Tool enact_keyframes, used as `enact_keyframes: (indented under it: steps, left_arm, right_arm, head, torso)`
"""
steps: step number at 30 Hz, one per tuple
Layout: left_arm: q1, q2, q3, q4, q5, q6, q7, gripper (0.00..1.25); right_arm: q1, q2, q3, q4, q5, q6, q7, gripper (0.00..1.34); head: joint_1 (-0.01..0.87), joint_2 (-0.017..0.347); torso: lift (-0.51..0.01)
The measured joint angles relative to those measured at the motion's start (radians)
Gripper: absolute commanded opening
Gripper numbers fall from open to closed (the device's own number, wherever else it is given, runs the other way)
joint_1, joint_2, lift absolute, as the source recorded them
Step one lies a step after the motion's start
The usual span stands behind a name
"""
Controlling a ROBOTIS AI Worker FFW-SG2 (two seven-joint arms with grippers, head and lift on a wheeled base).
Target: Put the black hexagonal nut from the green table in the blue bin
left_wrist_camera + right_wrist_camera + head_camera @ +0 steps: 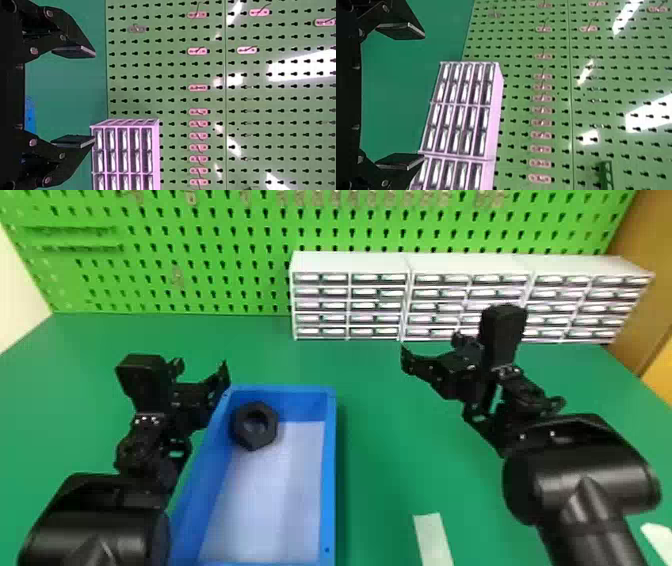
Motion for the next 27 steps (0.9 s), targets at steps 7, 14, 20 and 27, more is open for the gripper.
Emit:
enact_keyframes:
  steps: [7,14,20,27]
  left_arm:
    - [0.000,0.000,0.000,0.000,0.001,0.000,0.000,0.76]
    - [0.000,0.000,-0.001,-0.001,0.005,0.000,0.000,0.76]
    - [-0.003,0.000,-0.003,-0.008,0.007,0.000,0.000,0.76]
    - [-0.003,0.000,-0.002,-0.009,0.007,0.000,0.000,0.76]
  right_arm:
    - [0.049,0.026,-0.024,0.023,0.003,-0.126,-0.075,1.13]
    - [0.076,0.039,-0.039,0.055,0.012,-0.217,-0.111,1.13]
    - [0.098,0.049,-0.046,0.073,0.019,-0.287,-0.142,1.13]
    - [0.116,0.057,-0.052,0.089,0.018,-0.361,-0.180,1.13]
  head:
    - [0.686,0.051]
    - [0.686,0.051]
    - [0.686,0.051]
    - [0.686,0.051]
  torso:
    - [-0.096]
    - [-0.096]
    - [-0.096]
    - [-0.096]
